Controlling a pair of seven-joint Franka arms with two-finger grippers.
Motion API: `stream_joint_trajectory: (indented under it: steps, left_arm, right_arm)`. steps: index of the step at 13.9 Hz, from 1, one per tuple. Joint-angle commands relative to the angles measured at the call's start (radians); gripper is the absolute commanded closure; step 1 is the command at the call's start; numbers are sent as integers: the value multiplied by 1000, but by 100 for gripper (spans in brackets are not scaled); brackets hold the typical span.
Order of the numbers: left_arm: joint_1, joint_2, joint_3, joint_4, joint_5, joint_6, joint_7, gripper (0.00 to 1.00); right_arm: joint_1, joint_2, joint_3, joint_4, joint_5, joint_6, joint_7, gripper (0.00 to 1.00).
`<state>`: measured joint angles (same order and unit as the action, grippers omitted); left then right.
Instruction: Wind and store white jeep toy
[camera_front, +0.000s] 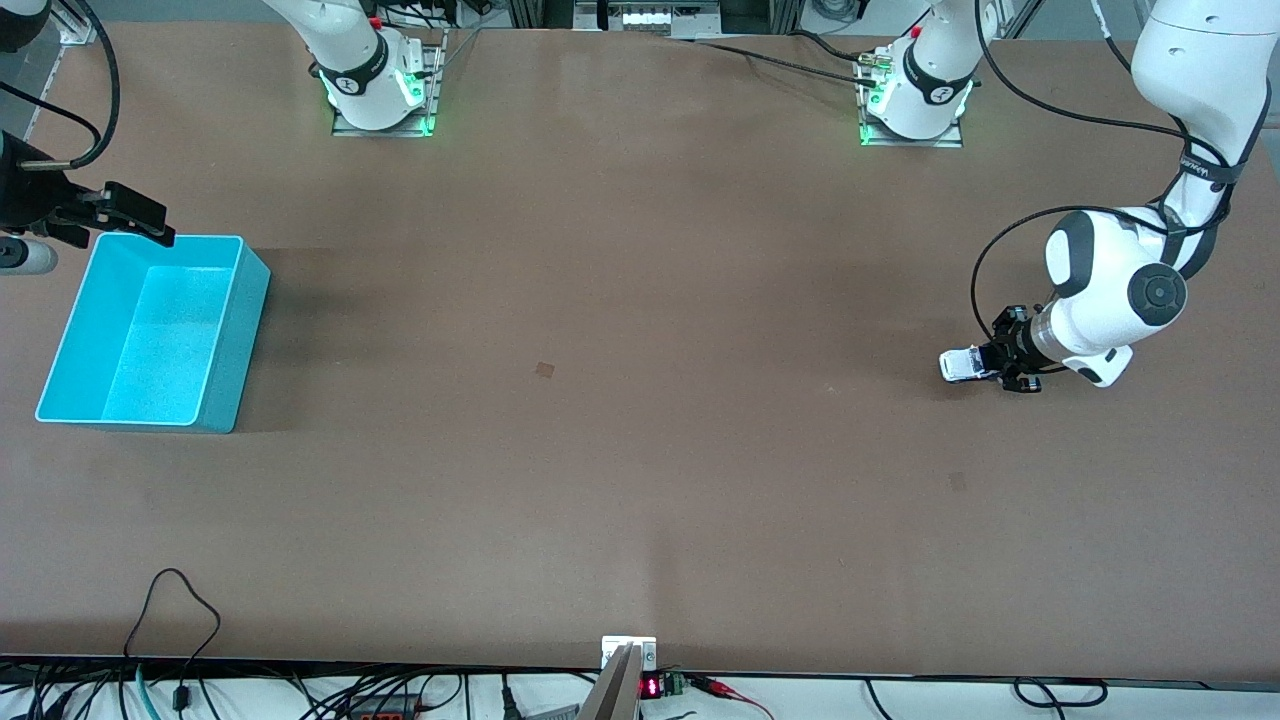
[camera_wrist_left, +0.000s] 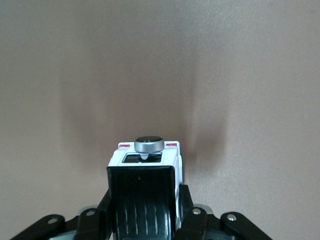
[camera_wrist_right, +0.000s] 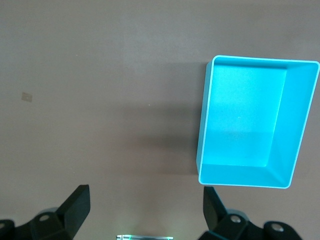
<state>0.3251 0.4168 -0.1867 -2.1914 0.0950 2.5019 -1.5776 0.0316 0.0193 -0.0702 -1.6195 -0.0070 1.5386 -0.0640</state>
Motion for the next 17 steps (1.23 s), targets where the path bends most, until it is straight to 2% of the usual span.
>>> stream_joint_trajectory:
  steps: [1,9,17]
  left_arm:
    - [11,-13,-7,-27,37,-3,13,61]
    - [11,-38,-8,-65,37,0,73,61]
    - [14,-27,-10,-80,34,37,61,65]
  right_arm:
    - [-2,-5,0,4,1,-15,-2,0]
    - [-2,-5,0,4,1,-15,-2,0]
    - [-2,-5,0,4,1,-17,-2,0]
